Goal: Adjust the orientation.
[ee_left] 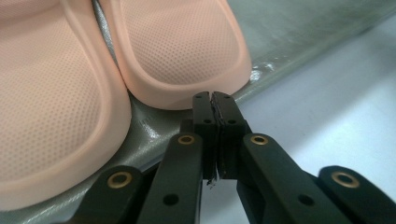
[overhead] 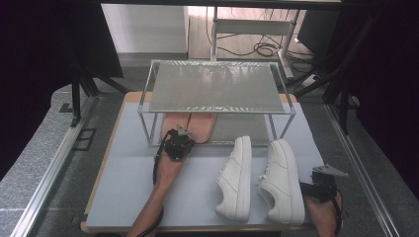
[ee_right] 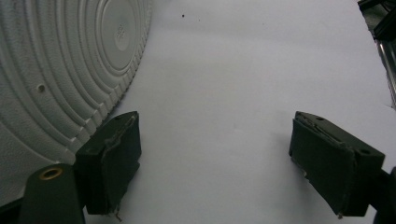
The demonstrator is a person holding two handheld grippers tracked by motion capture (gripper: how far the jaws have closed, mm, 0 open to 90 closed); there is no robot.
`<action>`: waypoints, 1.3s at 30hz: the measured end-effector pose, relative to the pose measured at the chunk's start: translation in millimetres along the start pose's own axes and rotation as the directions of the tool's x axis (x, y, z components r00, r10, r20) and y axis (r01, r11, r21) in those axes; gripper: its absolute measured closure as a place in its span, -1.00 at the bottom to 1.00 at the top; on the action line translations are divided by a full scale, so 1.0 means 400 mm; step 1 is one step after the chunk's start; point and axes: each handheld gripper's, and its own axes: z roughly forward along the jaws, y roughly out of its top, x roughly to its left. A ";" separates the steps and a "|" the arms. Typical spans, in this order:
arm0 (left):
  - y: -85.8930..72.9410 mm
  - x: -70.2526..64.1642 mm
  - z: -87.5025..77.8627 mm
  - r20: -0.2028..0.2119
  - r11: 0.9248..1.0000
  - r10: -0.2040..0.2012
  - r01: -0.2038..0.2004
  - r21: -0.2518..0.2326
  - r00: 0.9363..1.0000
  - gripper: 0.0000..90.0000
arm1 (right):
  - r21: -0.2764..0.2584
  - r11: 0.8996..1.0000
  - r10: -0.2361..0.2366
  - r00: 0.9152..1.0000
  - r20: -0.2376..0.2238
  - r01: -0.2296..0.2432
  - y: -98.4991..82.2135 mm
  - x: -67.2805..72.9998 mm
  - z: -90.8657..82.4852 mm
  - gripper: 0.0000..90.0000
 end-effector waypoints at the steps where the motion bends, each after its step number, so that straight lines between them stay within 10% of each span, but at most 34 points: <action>1: -0.002 -0.002 -0.008 0.004 1.000 -0.004 0.004 -0.004 1.000 0.95 | -0.002 1.000 0.001 1.000 0.001 -0.001 0.000 0.000 0.000 -0.62; 18: -0.007 -0.014 -0.077 0.032 0.999 0.034 -0.033 -0.029 0.999 0.48 | 0.000 1.000 0.001 1.000 0.000 -0.001 0.000 0.000 0.000 -0.62; 39: -0.087 -0.019 -0.163 0.088 0.999 -0.015 0.017 -0.031 0.996 -0.34 | -0.001 1.000 0.000 1.000 0.001 0.000 0.000 0.000 0.000 -0.62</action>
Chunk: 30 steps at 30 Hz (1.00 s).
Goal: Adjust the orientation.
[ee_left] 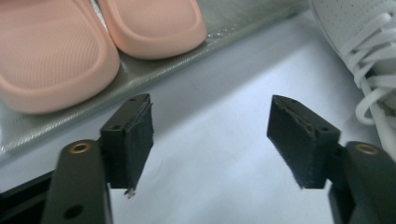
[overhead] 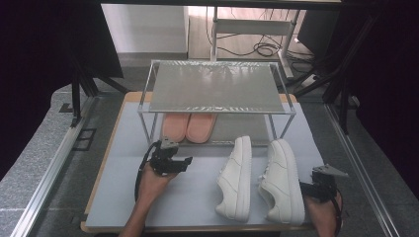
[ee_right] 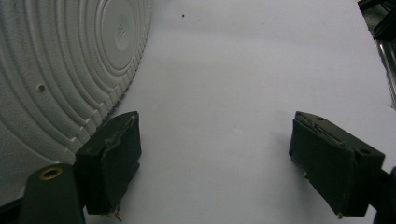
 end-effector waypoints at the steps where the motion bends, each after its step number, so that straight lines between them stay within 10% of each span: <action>1: -0.004 -0.001 -0.004 -0.002 1.000 -0.002 0.002 -0.001 1.000 -0.38 | 0.000 1.000 0.000 1.000 0.000 0.000 0.000 0.000 0.000 -0.62; 30: -0.131 0.016 -0.081 -0.010 0.999 0.008 -0.008 0.043 1.000 -0.73 | 0.000 1.000 0.001 1.000 0.000 -0.001 0.000 0.000 0.000 -0.62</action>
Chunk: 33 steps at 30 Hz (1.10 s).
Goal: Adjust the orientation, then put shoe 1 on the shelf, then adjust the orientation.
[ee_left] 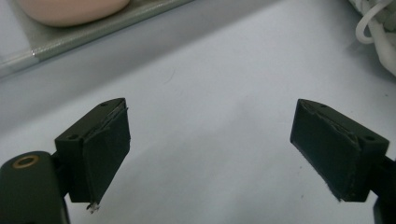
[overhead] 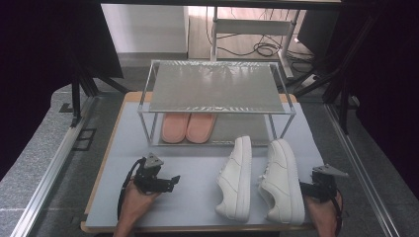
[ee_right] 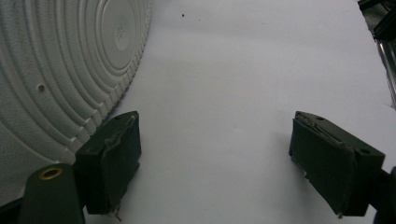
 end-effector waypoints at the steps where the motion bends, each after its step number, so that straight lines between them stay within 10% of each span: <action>1: -0.005 0.001 0.000 -0.001 1.000 -0.002 0.002 0.000 1.000 -0.73 | 0.000 1.000 -0.001 1.000 0.000 0.001 0.000 0.000 0.000 -0.62; 13: -0.070 0.017 0.016 -0.034 0.999 0.014 -0.013 0.032 0.999 -0.72 | -0.004 1.000 -0.002 1.000 0.002 0.002 0.000 0.001 -0.002 -0.58; 33: -0.072 0.009 0.022 -0.058 0.998 0.042 -0.040 0.039 0.997 -0.75 | 0.006 1.000 -0.013 0.996 -0.085 0.014 0.016 0.010 -0.065 0.08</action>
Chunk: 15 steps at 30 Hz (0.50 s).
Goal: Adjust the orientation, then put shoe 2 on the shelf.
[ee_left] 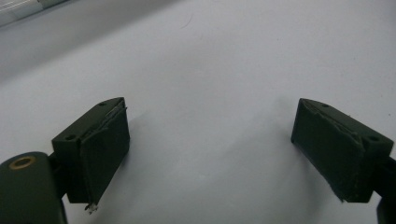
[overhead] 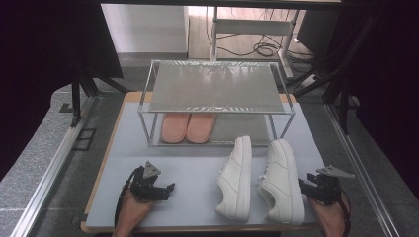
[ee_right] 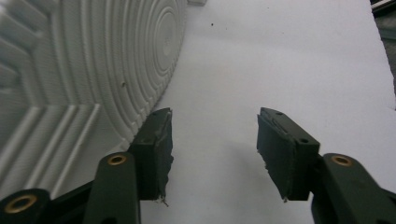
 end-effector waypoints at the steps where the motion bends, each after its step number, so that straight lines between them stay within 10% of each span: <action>1: 0.000 0.000 0.000 0.001 1.000 0.000 0.000 0.000 1.000 -0.75 | 0.001 1.000 0.002 1.000 -0.009 -0.002 0.002 0.000 -0.004 0.11; 15: 0.000 0.002 -0.001 0.002 1.000 -0.001 0.001 0.003 1.000 -0.75 | 0.009 1.000 -0.012 0.999 -0.047 0.013 0.031 0.004 -0.042 0.51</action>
